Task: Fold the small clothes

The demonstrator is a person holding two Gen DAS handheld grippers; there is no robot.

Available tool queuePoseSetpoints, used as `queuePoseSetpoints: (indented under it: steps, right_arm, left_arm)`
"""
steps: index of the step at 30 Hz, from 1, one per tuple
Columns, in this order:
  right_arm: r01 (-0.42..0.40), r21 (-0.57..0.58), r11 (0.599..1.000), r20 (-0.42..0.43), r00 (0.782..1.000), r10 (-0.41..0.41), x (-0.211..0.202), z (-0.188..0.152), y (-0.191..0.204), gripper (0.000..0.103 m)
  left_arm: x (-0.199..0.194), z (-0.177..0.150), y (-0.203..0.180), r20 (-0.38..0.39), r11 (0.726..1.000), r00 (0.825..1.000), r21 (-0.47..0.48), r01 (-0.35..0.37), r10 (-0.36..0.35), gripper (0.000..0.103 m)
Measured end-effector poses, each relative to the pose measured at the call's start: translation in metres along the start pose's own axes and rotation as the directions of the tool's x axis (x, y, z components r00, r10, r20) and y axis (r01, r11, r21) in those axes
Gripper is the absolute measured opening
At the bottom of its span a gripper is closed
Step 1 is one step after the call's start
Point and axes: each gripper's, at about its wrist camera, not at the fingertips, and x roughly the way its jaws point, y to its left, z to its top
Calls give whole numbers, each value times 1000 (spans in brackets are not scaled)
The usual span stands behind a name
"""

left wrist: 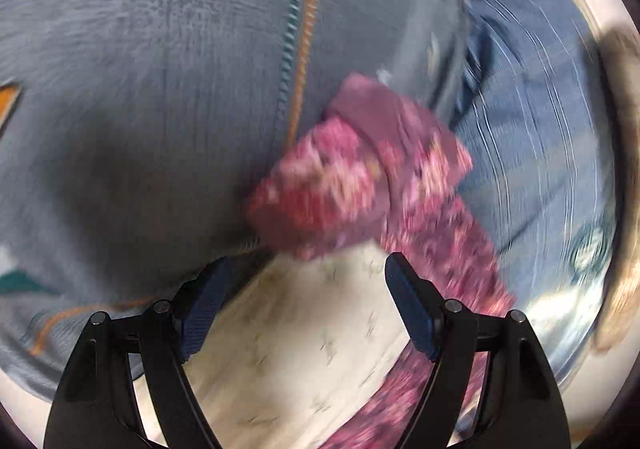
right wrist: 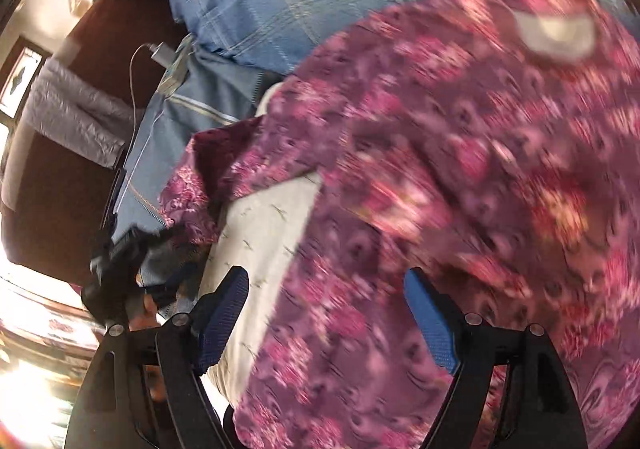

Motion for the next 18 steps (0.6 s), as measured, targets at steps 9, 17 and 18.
queuePoseSetpoints:
  steps: [9, 17, 18]
  right_arm:
    - [-36, -24, 999, 42, 998, 37, -18, -15, -13, 81]
    - [-50, 18, 999, 136, 990, 47, -61, -30, -40, 81]
    - [-37, 24, 999, 153, 988, 33, -68, -31, -44, 81]
  left_arm:
    - [27, 27, -10, -71, 991, 994, -110, 75, -83, 27]
    - [-2, -14, -80, -95, 975, 980, 118, 187, -177, 4]
    - [-7, -18, -93, -98, 968, 977, 152, 201, -187, 4]
